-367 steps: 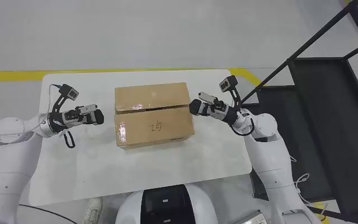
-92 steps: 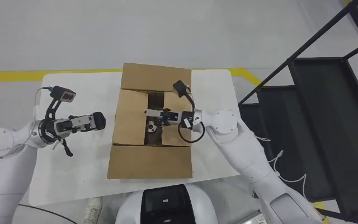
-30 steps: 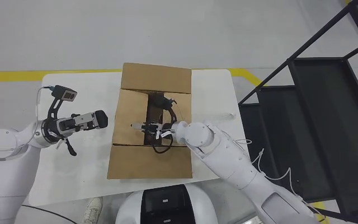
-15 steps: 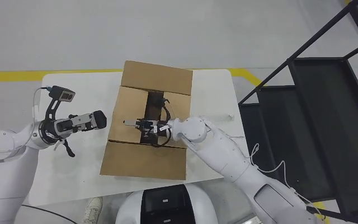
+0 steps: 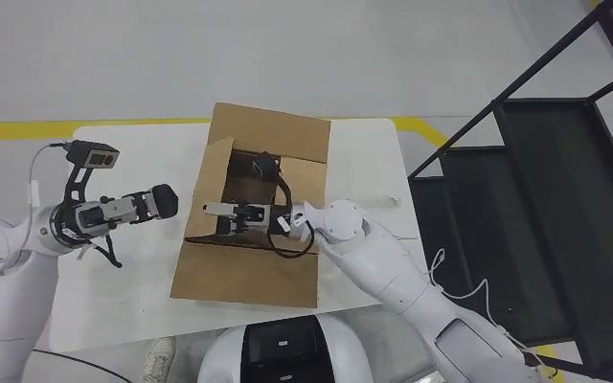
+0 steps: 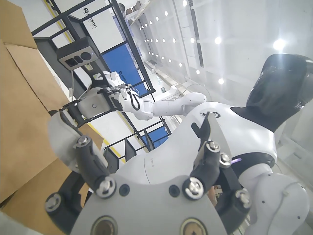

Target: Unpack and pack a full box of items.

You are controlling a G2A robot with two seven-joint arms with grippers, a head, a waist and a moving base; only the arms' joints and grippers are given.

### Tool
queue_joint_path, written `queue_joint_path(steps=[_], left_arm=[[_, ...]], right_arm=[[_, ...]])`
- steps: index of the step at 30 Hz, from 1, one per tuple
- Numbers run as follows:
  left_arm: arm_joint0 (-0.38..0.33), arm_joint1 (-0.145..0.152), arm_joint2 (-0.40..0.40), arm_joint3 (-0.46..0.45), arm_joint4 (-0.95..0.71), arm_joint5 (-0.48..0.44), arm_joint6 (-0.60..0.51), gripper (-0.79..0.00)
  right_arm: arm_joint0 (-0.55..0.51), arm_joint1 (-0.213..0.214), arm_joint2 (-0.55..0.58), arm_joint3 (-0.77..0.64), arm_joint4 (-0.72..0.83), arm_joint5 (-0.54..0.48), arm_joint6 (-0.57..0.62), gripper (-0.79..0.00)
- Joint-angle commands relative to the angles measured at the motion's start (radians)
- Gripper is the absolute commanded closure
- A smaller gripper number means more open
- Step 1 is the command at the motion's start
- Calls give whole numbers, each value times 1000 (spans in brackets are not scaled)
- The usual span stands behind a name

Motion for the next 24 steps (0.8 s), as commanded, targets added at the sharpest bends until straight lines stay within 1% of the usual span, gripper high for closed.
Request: queue_joint_path(steps=[1,4,7,9,12,16,18,21,24], left_arm=[[2,2,-21,-3,-9,11,-11,-785],[1,5,-52,-3,-21,24,-24,-785],[-6,6,-72,0,-31,33,-33,-785],[-21,-1,-47,-8,-41,16,-15,-785],[-50,-11,3,22,-16,-14,15,-785],[-72,-18,32,35,-20,-19,20,-785],[-76,-19,32,41,-13,-23,25,-785],[-74,-19,20,41,-3,-33,35,-785],[-59,-18,-3,46,6,-47,51,-785]], right_arm=[[18,-13,-25,25,13,-25,-21,-785],[43,-36,-68,65,26,-73,-65,-785],[66,-60,-123,109,17,-94,-87,-785],[78,-85,-181,133,-9,-91,-131,-785],[110,-124,-251,160,-37,-75,-204,-785],[155,-169,-303,234,-62,-72,-264,-785],[173,-186,-316,268,-71,-77,-287,-785],[190,-198,-317,287,-108,-74,-312,-785],[190,-194,-302,267,-155,-34,-320,-785]])
